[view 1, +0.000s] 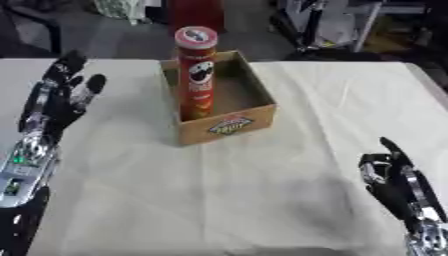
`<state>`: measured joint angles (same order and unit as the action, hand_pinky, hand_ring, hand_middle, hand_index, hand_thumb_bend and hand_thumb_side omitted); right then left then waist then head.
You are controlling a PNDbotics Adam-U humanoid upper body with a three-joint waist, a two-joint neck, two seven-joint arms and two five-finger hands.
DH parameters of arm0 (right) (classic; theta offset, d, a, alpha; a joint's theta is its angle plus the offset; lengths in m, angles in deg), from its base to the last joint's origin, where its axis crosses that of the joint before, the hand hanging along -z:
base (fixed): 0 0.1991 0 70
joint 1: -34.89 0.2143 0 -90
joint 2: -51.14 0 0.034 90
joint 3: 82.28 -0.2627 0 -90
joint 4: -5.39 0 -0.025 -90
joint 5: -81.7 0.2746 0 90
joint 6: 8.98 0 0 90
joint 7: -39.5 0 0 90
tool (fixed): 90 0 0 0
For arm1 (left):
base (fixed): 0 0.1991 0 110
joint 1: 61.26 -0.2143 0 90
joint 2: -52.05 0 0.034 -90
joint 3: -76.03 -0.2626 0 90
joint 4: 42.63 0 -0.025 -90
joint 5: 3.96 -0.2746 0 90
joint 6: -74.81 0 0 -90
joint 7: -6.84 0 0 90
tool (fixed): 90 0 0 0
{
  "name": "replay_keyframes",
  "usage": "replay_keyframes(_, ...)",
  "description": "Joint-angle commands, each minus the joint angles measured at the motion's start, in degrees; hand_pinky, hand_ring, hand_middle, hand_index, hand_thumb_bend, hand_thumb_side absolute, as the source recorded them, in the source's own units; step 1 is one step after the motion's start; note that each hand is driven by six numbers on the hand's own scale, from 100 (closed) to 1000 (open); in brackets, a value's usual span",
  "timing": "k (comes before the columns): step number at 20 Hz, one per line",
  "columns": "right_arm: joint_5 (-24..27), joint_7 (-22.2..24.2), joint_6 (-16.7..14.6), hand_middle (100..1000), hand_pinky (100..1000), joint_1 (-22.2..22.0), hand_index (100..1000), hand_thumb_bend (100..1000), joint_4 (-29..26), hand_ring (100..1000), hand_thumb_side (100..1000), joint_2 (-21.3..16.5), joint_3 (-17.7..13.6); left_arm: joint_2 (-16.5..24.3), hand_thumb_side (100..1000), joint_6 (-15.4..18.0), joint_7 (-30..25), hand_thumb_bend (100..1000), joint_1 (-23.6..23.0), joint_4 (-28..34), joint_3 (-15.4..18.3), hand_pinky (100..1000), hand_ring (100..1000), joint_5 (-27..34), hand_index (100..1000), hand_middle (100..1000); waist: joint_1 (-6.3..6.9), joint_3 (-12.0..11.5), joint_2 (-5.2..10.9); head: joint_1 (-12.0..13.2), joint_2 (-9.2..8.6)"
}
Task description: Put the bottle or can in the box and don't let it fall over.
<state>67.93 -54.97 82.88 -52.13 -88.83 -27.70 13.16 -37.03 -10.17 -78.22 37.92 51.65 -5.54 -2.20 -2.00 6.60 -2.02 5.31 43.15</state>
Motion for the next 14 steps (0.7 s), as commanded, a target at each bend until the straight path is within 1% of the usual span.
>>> replay_keyframes(1, -0.04, -0.34, -0.04, 666, 744, 0.51, 1000, 100, -0.64, 663, 506, -1.12, -0.52, -1.92, 517, -1.01, 2.27, 645, -1.82, 3.66, 3.14, 975, 977, -2.79, 941, 849, 0.31, -0.18, 0.4, -0.25, -0.65)
replay_keyframes(3, -0.07, -0.43, -0.01, 666, 744, 0.49, 1000, 100, -0.61, 663, 507, -1.14, -0.59, -4.1, 520, -1.67, 3.22, 639, -3.06, 3.89, 4.67, 974, 980, -4.22, 941, 851, 0.43, -0.31, 0.43, -0.23, -0.5)
replay_keyframes(7, -0.09, -0.55, -0.04, 666, 744, 0.53, 1000, 100, -0.61, 663, 507, -1.1, -0.69, -7.24, 519, -2.93, 5.59, 639, -3.61, 3.94, 7.7, 978, 995, -7.81, 939, 855, 0.48, -0.33, 0.48, -0.53, -0.35)
replay_keyframes(10, -0.1, -0.68, -0.02, 666, 744, 0.55, 1000, 100, -0.6, 663, 507, -1.09, -0.75, -8.01, 519, -3.46, 6.48, 637, -3.62, 4.1, 8.26, 979, 998, -9.19, 939, 857, 0.51, -0.31, 0.48, -0.53, -0.35)
replay_keyframes(14, -0.1, -0.65, -0.03, 666, 744, 0.59, 1000, 100, -0.6, 663, 507, -1.08, -0.72, -8.88, 521, -3.94, 7.67, 627, -3.82, 4.0, 9.1, 993, 1000, -9.25, 932, 871, 0.49, -0.23, 0.45, -0.71, -0.31)
